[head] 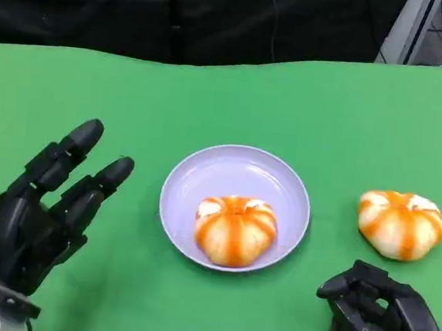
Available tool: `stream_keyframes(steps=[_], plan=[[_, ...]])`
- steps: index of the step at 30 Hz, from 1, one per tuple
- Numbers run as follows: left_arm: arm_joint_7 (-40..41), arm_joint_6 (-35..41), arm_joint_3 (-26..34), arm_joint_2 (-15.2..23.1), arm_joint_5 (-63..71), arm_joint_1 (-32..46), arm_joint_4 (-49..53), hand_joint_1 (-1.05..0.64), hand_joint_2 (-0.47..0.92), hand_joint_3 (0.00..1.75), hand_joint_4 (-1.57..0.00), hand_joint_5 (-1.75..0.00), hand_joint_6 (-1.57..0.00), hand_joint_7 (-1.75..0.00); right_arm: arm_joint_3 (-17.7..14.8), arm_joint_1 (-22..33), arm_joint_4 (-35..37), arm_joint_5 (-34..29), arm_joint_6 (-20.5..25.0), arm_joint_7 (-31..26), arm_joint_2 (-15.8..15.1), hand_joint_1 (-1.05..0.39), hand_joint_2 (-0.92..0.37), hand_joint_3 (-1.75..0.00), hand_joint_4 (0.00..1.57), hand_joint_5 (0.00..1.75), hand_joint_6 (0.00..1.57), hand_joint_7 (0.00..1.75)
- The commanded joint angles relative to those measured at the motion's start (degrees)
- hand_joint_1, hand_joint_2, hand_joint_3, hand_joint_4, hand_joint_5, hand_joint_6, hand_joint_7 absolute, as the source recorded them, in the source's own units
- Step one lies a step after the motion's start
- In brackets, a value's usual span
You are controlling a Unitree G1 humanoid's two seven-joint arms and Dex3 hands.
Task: Grasp the bread from the table and place it into the plate.
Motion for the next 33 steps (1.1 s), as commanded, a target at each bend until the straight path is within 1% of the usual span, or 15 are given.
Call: stream_keyframes(steps=[1,3,5,7,12,21,28,30,33], plan=[[-0.96,-1.12,1.09,0.66,-0.5,0.23,0.51,-0.51,0.92,0.31,-0.61,-0.02,-0.47,-0.02,-0.4,-0.2,0.51,-0.01,-0.55,-0.24,-1.04,-0.27,-0.92,-0.46,0.66,1.75,0.76,1.08],[-1.99,-1.82,2.03,0.86,-1.04,1.08,1.51,-0.51,0.92,0.31,-0.61,-0.02,-0.47,-0.02,-0.42,-0.22,0.58,0.12,-0.49,-0.06,-1.06,-0.27,-0.92,-0.46,0.66,1.75,0.76,1.08],[-3.4,-2.85,3.23,1.1,-1.75,2.09,2.92,-0.46,0.92,0.28,-0.64,-0.03,-0.5,-0.02,-0.45,-0.26,0.67,0.28,-0.42,0.18,-1.08,-0.27,-0.92,-0.46,0.67,1.75,0.76,1.08],[-4.03,-3.33,3.64,1.09,-1.96,2.15,3.55,-0.45,0.92,0.27,-0.64,-0.03,-0.5,-0.02,-0.49,-0.29,0.73,0.31,-0.43,0.26,-1.08,-0.27,-0.92,-0.46,0.67,1.75,0.76,1.08],[-5.35,-6.45,7.28,1.07,-3.36,4.26,7.68,-0.42,0.92,0.25,-0.69,-0.04,-0.55,-0.03,-0.72,-0.38,0.69,0.51,-0.2,0.57,-1.26,-0.27,-0.92,-0.46,0.68,1.75,0.76,1.08],[-6.35,-8.46,9.03,0.87,-4.41,4.12,9.99,-0.39,0.92,0.27,-0.73,-0.03,-0.56,-0.02,-0.96,-0.52,1.1,0.13,-0.38,0.46,-1.37,-0.26,-0.92,-0.46,0.68,1.75,0.76,1.08],[-5.48,-8.79,9.54,0.83,-4.34,4.09,10.58,-0.39,0.92,0.27,-0.75,-0.03,-0.59,-0.02,-0.96,-0.49,0.87,0.2,0.05,0.54,-1.29,-0.27,-0.92,-0.46,0.67,1.75,0.76,1.08],[-5.08,-8.59,10.11,0.77,-4.82,3.77,11.4,-0.34,0.92,0.29,-0.79,-0.04,-0.66,-0.04,-0.95,-0.48,0.74,0.28,0.15,0.56,-1.2,-0.27,-0.92,-0.46,0.66,1.75,0.76,1.08],[-4.88,-8.68,10.5,0.65,-4.8,3.48,12.01,-0.31,0.92,0.29,-0.81,-0.04,-0.68,-0.05,-0.96,-0.46,0.65,0.35,0.23,0.62,-1.18,-0.27,-0.92,-0.46,0.66,1.75,0.76,1.08]])
